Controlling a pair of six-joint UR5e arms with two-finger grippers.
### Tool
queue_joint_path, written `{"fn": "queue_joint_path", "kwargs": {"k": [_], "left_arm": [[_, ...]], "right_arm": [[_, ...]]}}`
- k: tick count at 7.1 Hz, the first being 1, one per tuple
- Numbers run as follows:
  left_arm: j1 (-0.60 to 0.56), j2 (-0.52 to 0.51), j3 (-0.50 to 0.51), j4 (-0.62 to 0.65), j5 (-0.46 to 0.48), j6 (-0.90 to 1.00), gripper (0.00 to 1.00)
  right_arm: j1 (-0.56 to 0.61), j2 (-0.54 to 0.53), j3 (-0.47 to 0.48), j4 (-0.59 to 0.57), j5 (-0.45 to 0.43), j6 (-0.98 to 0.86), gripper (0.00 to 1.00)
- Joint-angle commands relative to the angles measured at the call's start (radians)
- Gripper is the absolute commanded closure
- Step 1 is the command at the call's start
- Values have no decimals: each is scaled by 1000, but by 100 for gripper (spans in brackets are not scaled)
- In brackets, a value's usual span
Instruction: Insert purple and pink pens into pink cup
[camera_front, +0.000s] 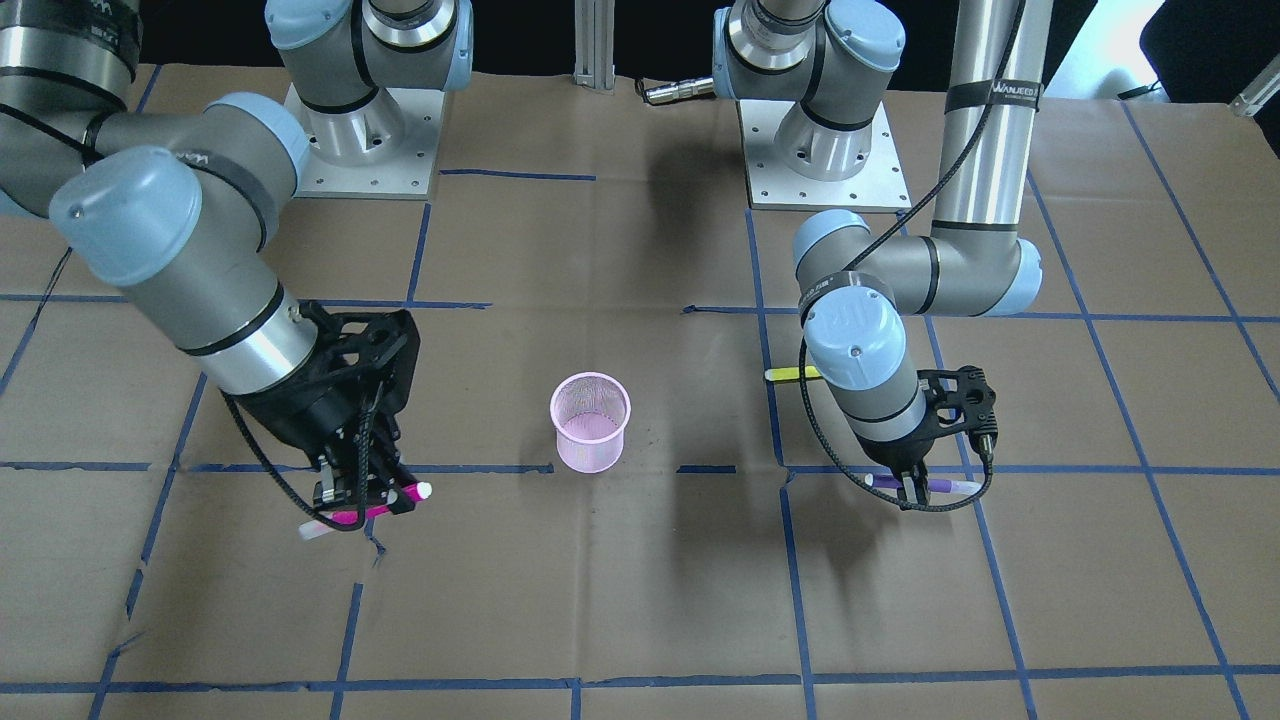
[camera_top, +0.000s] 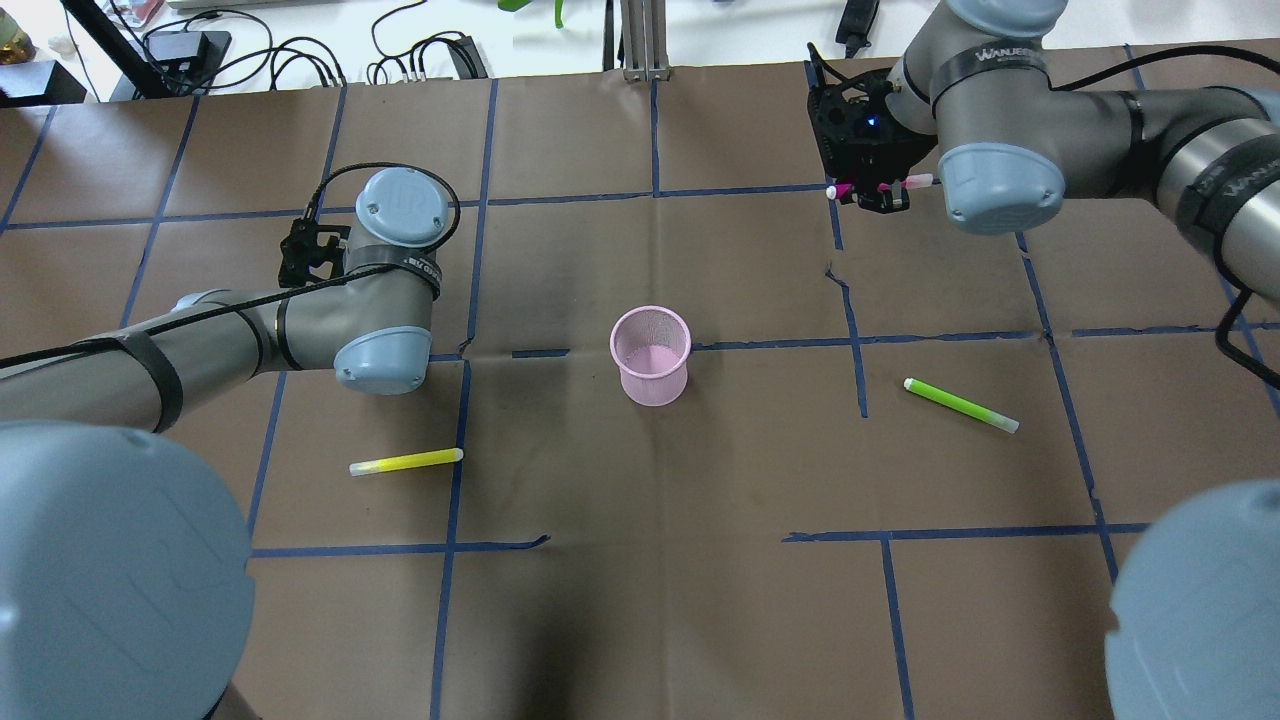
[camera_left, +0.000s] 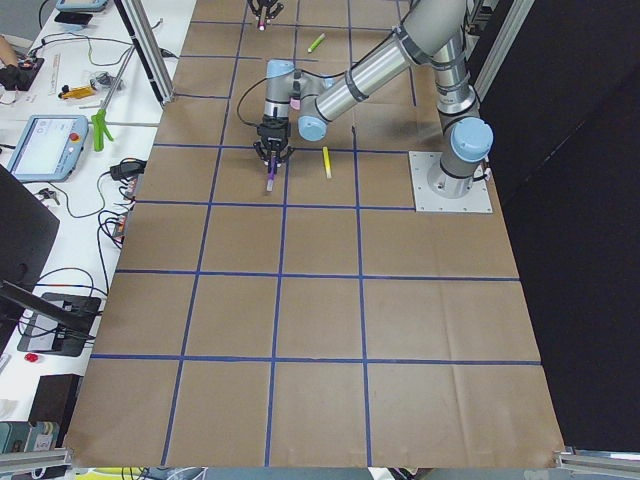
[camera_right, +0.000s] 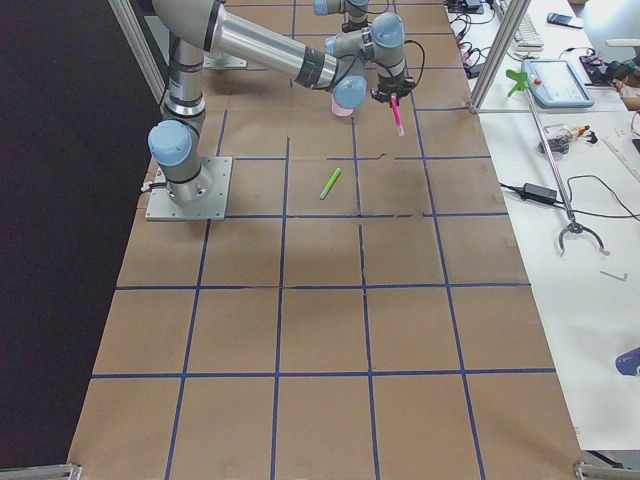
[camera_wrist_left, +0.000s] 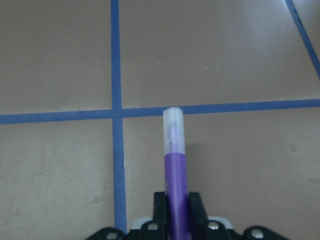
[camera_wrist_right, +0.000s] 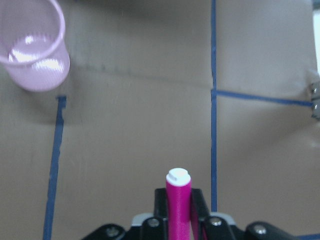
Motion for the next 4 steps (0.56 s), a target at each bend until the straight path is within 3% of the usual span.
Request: {"fn": "queue_joint_path", "kwargs": {"k": [1, 3, 4], "left_arm": [[22, 147, 13, -169, -112, 21, 98], [60, 279, 59, -362, -259, 23, 99], [62, 328, 110, -485, -340, 23, 99]], "right_arm": [[61, -37, 6, -32, 200, 183, 95], [134, -36, 17, -170, 352, 330, 95], [170, -36, 50, -239, 357, 380, 95]]}}
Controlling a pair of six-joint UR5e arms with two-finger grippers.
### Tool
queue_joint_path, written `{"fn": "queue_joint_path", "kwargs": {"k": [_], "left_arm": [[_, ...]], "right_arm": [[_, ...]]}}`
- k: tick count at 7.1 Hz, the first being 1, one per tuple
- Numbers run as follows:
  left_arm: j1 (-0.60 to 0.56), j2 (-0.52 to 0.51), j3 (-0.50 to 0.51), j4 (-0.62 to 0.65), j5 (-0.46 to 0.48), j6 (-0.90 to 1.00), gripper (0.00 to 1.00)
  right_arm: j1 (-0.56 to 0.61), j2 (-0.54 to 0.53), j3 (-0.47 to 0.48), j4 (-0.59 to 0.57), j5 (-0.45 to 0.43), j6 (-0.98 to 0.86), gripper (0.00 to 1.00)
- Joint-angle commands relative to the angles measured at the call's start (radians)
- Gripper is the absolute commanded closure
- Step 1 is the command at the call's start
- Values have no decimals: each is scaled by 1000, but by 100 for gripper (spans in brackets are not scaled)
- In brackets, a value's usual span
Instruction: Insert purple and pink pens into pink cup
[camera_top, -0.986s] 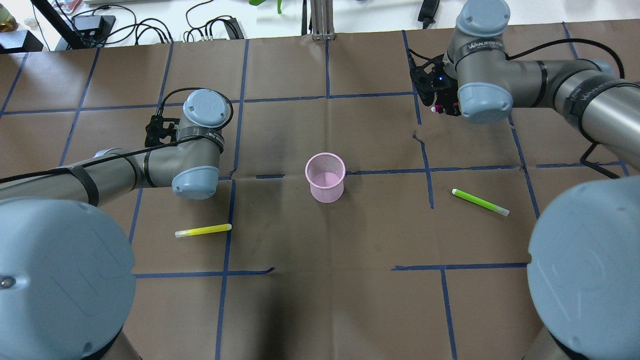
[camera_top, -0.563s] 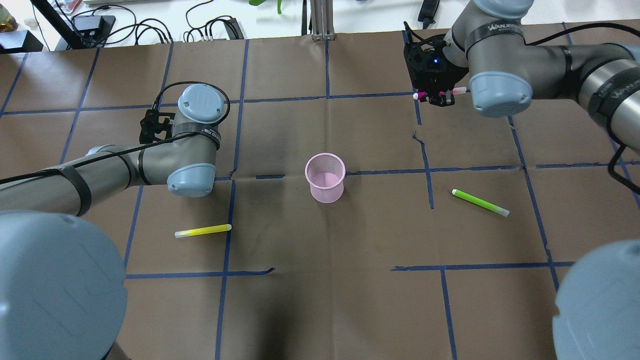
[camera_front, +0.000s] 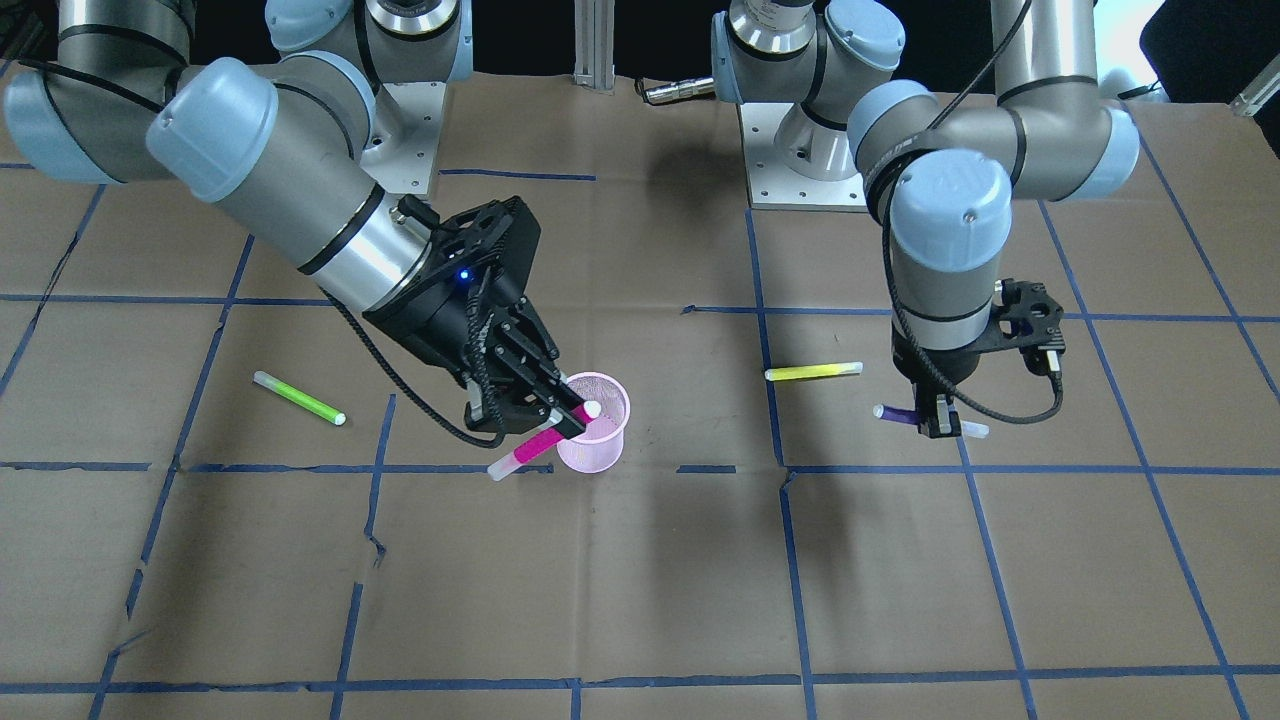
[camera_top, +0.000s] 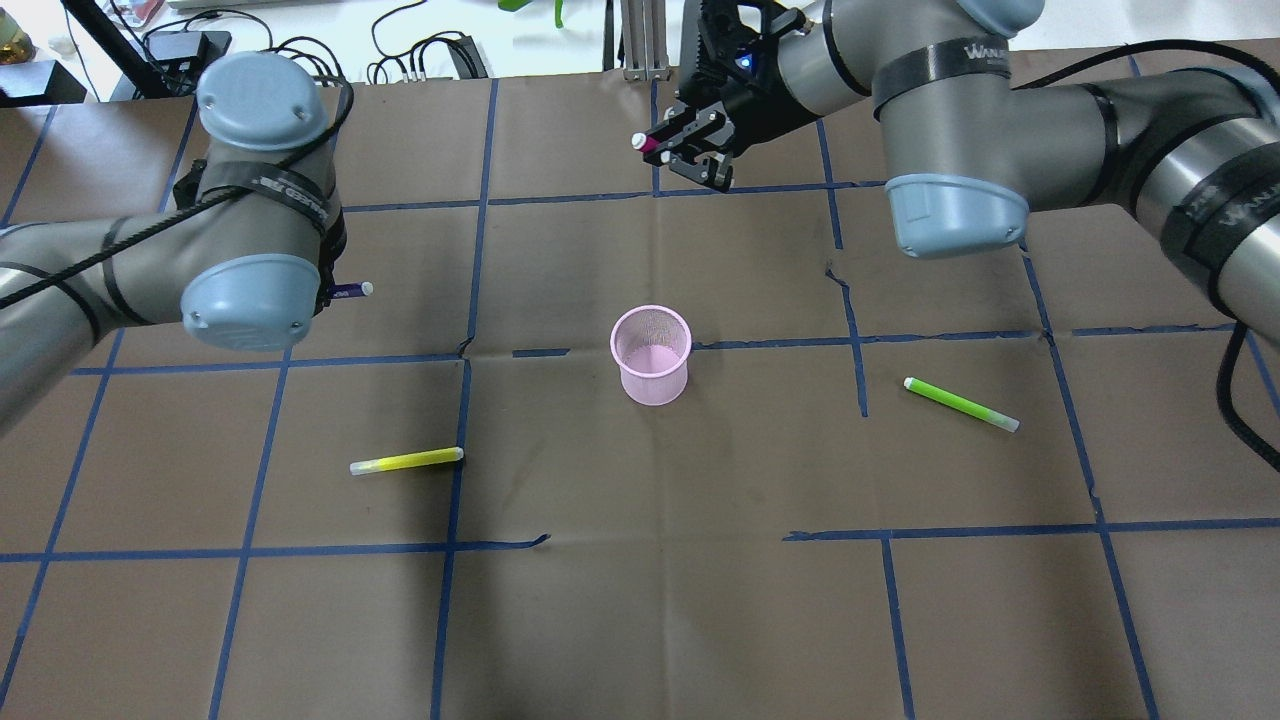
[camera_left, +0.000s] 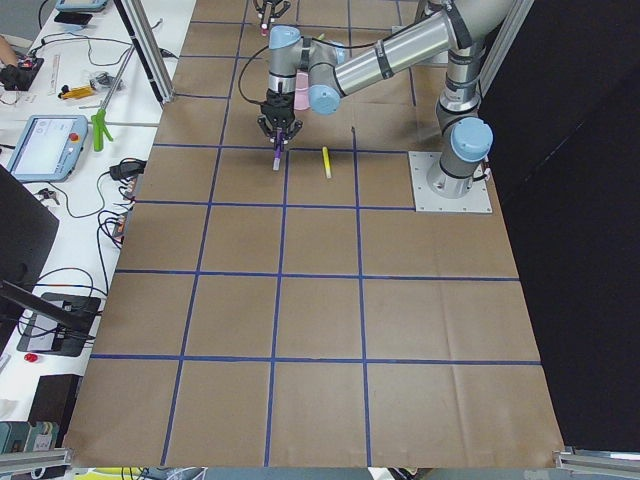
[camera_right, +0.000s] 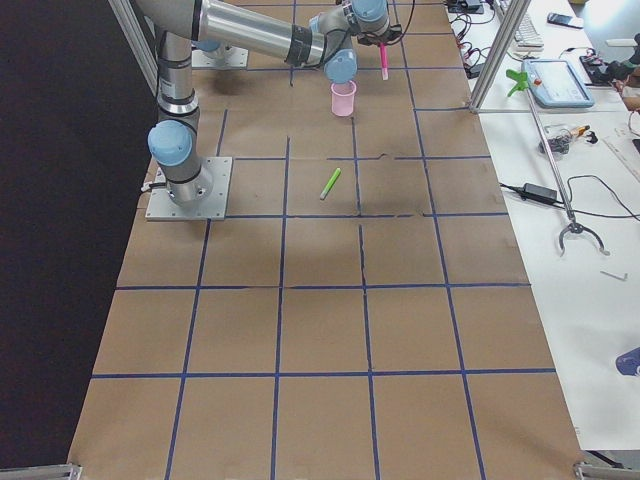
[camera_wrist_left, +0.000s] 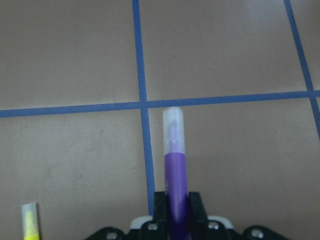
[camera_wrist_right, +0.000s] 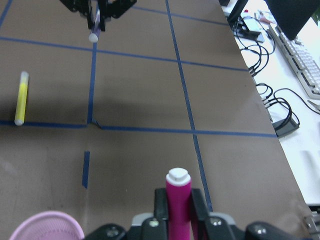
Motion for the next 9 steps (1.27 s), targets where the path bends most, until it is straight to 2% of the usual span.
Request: {"fn": "queue_joint_path", "kwargs": {"k": [1, 2, 3, 4, 5, 9], "left_arm": [[7, 105, 113, -265, -149, -2, 99], [5, 125, 172, -360, -169, -8, 99], [2, 135, 224, -435, -212, -24, 99], [-4, 114, 261, -494, -225, -69, 99], [-5, 111, 269, -497, -258, -94, 99], [-8, 105, 269, -498, -265, -131, 99]], "right_arm": [[65, -2, 75, -137, 42, 87, 95], [66, -5, 207, -284, 62, 101, 95], [57, -5, 291, -378, 65, 106, 95], [56, -5, 314, -386, 79, 106, 95], [62, -3, 321, -386, 79, 133, 95], [62, 9, 370, -405, 72, 156, 95]]}}
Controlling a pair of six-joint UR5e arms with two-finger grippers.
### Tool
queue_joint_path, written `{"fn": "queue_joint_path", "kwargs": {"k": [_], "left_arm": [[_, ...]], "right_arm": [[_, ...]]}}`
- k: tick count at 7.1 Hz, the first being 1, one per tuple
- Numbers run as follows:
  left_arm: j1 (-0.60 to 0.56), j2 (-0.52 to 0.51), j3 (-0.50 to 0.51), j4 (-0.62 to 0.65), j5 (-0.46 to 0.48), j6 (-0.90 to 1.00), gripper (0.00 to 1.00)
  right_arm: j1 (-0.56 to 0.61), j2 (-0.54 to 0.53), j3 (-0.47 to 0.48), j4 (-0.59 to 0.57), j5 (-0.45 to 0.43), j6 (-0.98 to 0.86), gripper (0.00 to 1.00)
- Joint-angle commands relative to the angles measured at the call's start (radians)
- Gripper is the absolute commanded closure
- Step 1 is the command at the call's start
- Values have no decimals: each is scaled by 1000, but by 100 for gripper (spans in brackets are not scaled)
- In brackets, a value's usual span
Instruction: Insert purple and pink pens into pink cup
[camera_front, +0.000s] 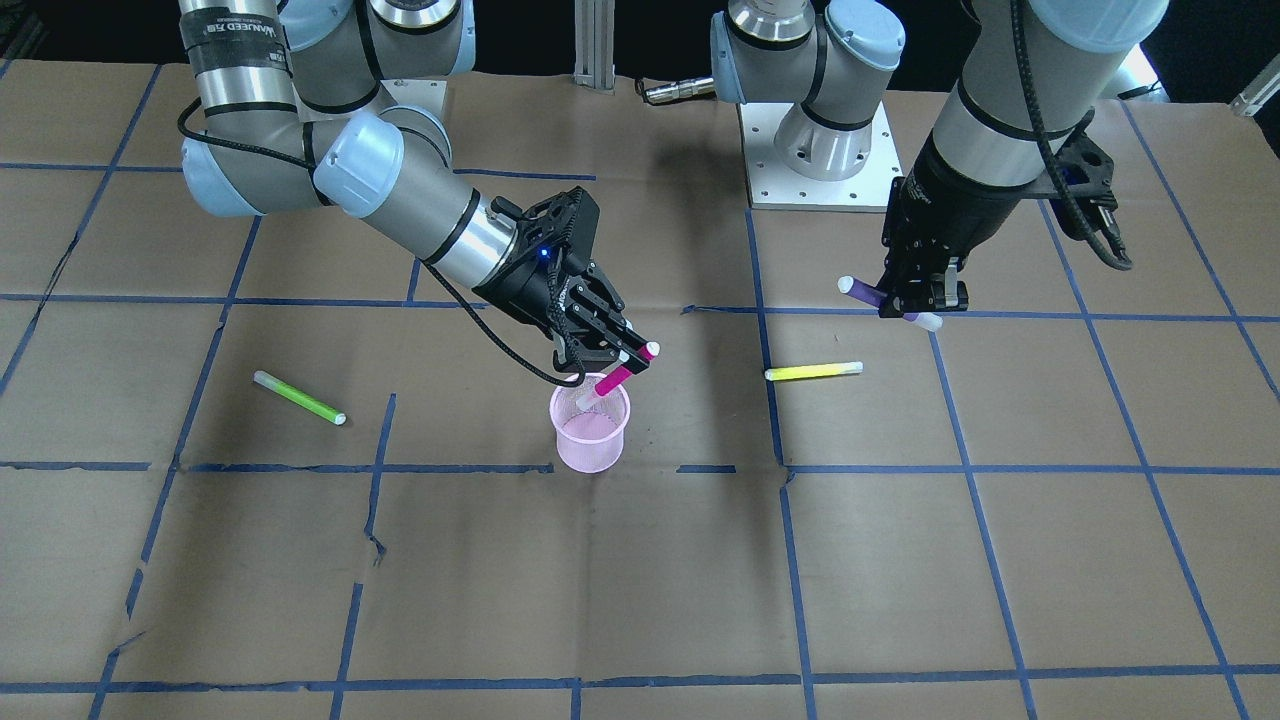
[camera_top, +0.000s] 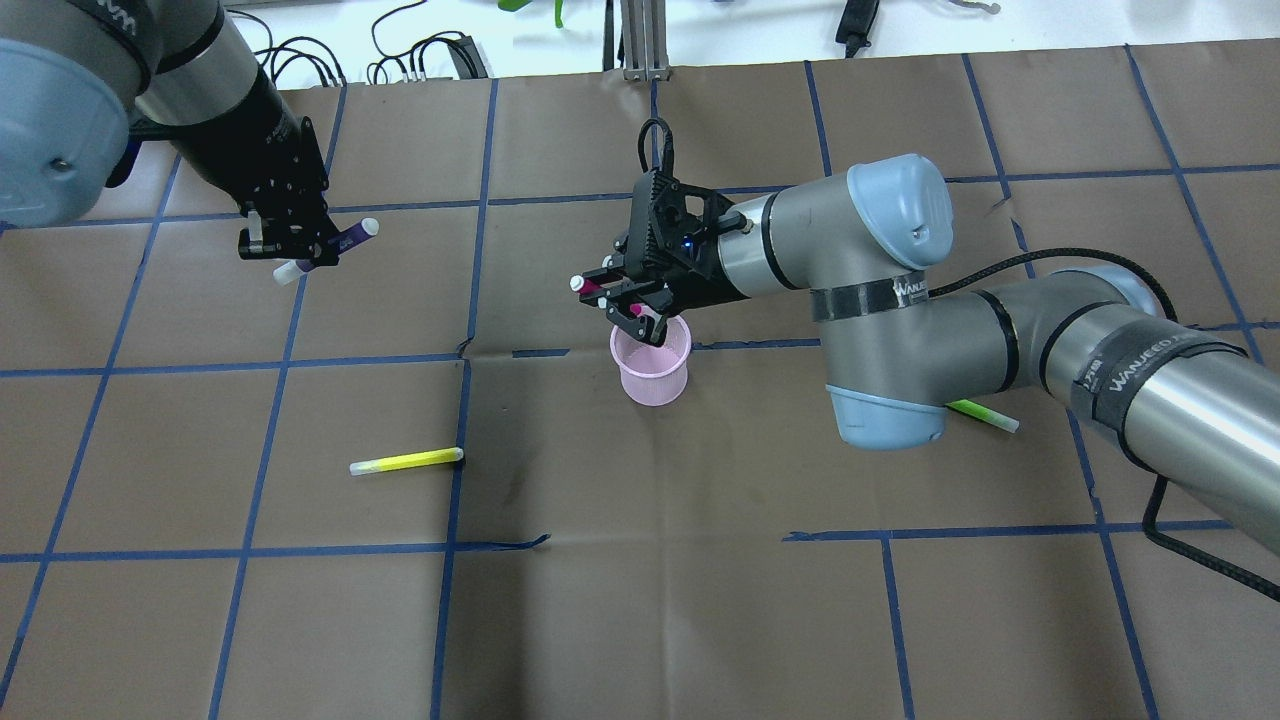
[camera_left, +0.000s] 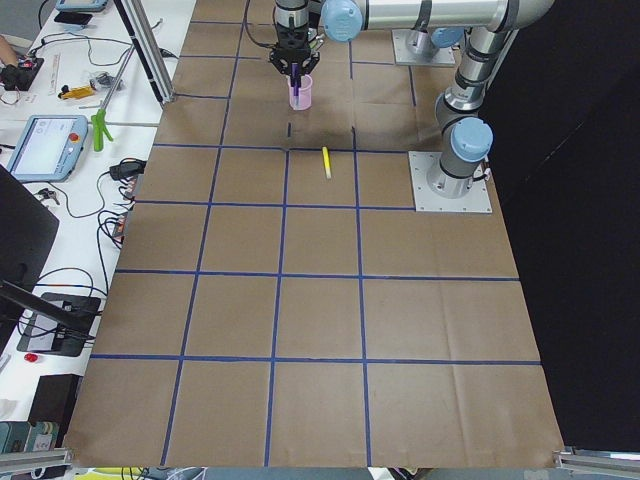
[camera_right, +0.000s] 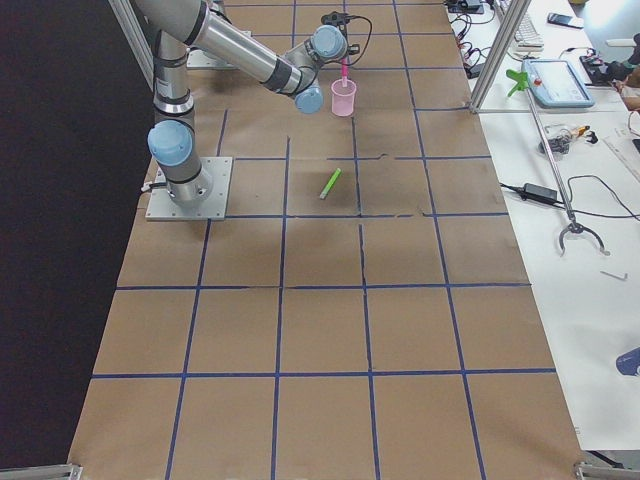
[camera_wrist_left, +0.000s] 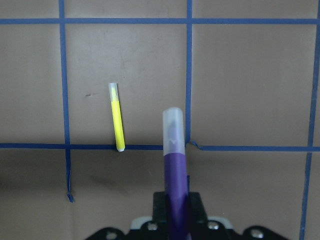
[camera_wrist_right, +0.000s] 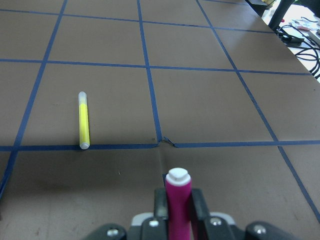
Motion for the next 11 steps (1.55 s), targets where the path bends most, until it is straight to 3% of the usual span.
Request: {"fn": "queue_joint_path", "kwargs": {"k": [1, 4, 7, 9, 10, 11], "left_arm": [[-1, -8, -4, 0, 1, -12, 99], [-1, -6, -14, 0, 1, -13, 99], [-1, -3, -14, 0, -2, -15, 99], [-1, -2, -17, 0, -2, -15, 99], [-1, 0, -17, 0, -4, -15, 99], [-1, 2, -20, 0, -4, -15, 99]], "right_arm": [[-1, 11, 6, -4, -10, 2, 94], [-1, 62, 6, -14, -15, 2, 90], [-1, 86, 7, -23, -48, 5, 78], [-1, 111, 1, -27, -45, 18, 44], [-1, 108, -1, -26, -47, 22, 30], [-1, 103, -4, -24, -74, 24, 22]]}}
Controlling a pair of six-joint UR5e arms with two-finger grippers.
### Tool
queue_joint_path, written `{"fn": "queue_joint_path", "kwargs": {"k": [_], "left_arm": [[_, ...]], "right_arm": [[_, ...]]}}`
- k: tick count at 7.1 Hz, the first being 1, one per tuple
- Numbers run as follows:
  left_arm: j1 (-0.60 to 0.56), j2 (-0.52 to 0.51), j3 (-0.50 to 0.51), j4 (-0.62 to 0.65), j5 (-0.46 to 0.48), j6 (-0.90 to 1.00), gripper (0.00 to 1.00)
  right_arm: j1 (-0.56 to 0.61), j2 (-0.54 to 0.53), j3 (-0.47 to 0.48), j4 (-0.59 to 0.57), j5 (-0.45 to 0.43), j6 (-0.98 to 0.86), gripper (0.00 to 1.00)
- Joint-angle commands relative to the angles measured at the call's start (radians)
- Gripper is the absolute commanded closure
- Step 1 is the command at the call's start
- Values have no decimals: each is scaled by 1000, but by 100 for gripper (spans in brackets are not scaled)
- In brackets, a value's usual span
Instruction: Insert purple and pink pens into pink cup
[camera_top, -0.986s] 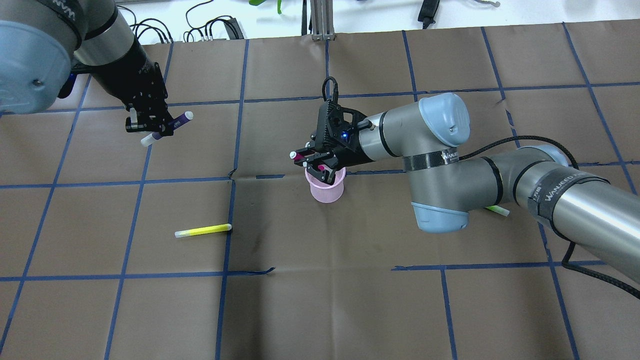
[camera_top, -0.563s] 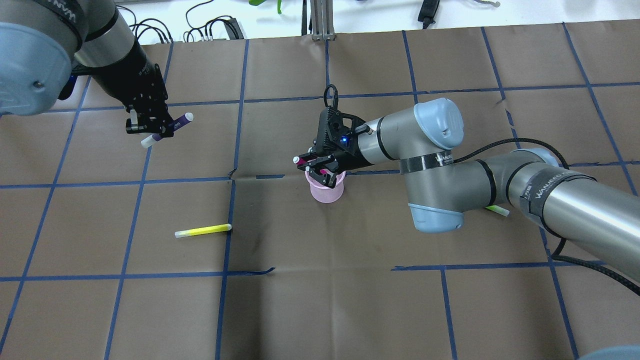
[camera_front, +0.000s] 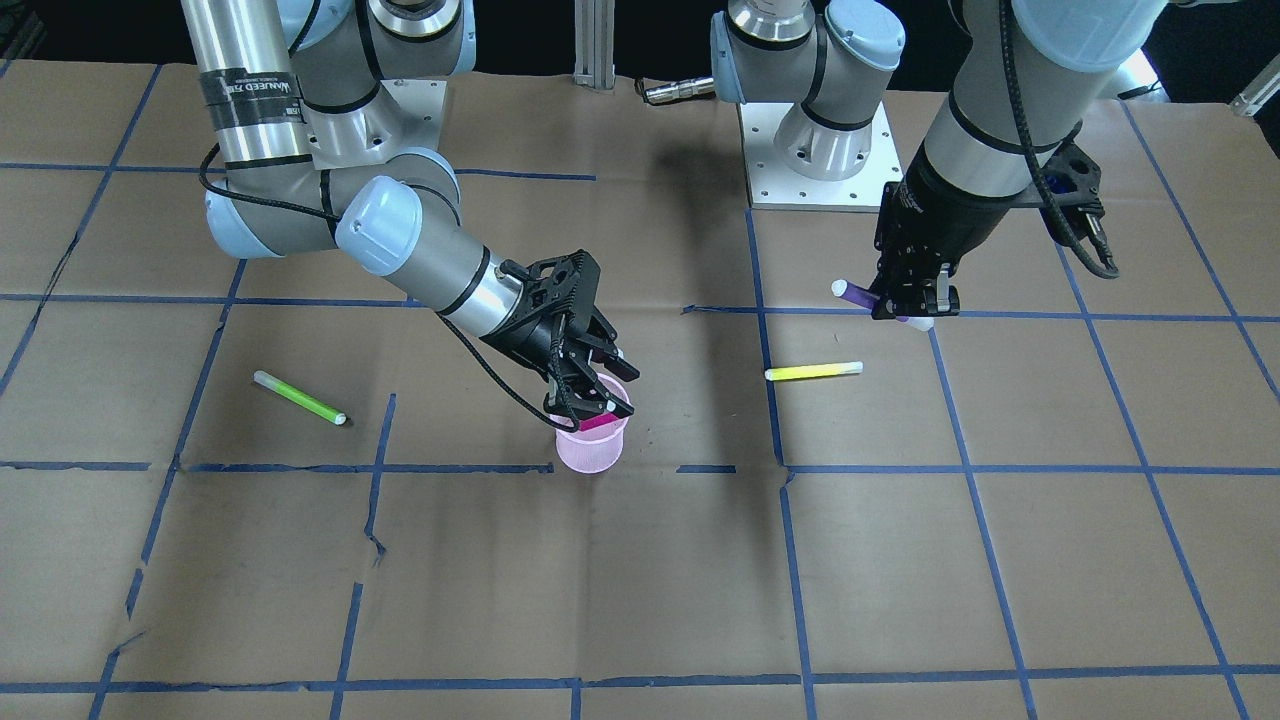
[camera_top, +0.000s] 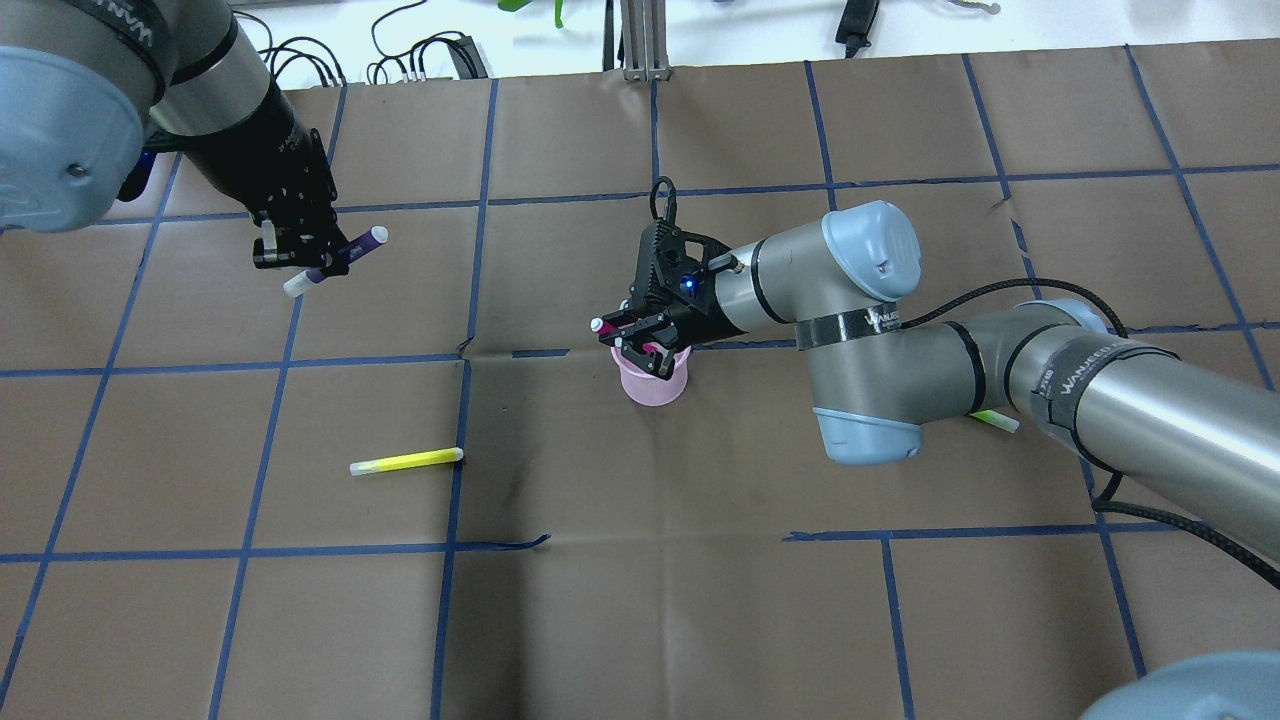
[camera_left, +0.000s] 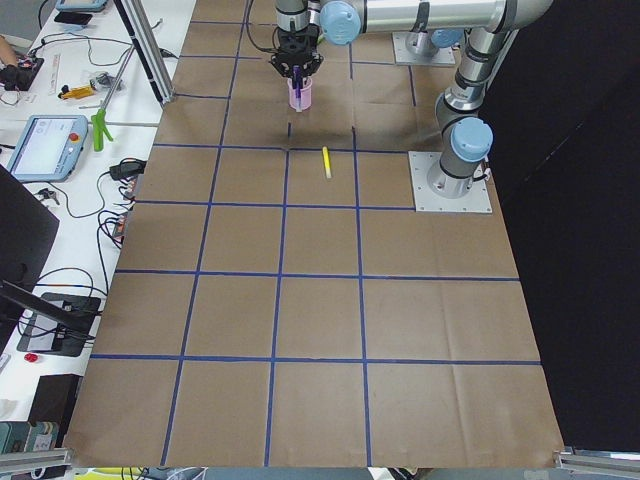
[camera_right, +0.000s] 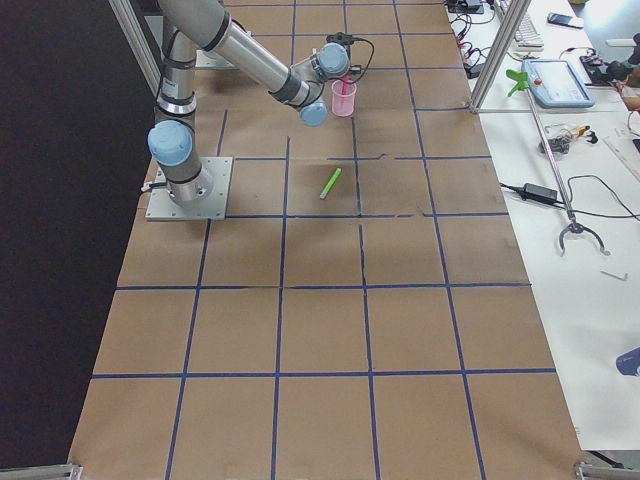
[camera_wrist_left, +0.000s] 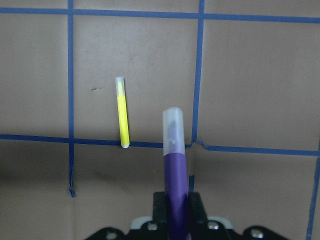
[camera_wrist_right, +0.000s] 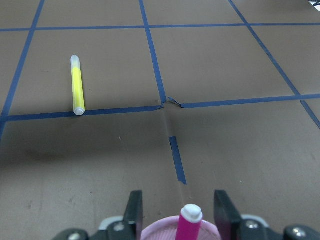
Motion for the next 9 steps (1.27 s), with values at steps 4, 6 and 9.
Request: {"fn": "queue_joint_path", "kwargs": {"k": [4, 6, 9], "left_arm": [[-2, 2, -7, 2, -2, -3, 99], [-5, 2, -9, 2, -4, -24, 99], [-15, -7, -9, 5, -2, -26, 99]], "right_arm": [[-8, -108, -187, 349, -225, 68, 9], [-15, -217, -363, 800, -430, 72, 1], [-165, -271, -503, 1154, -546, 200, 0]]}}
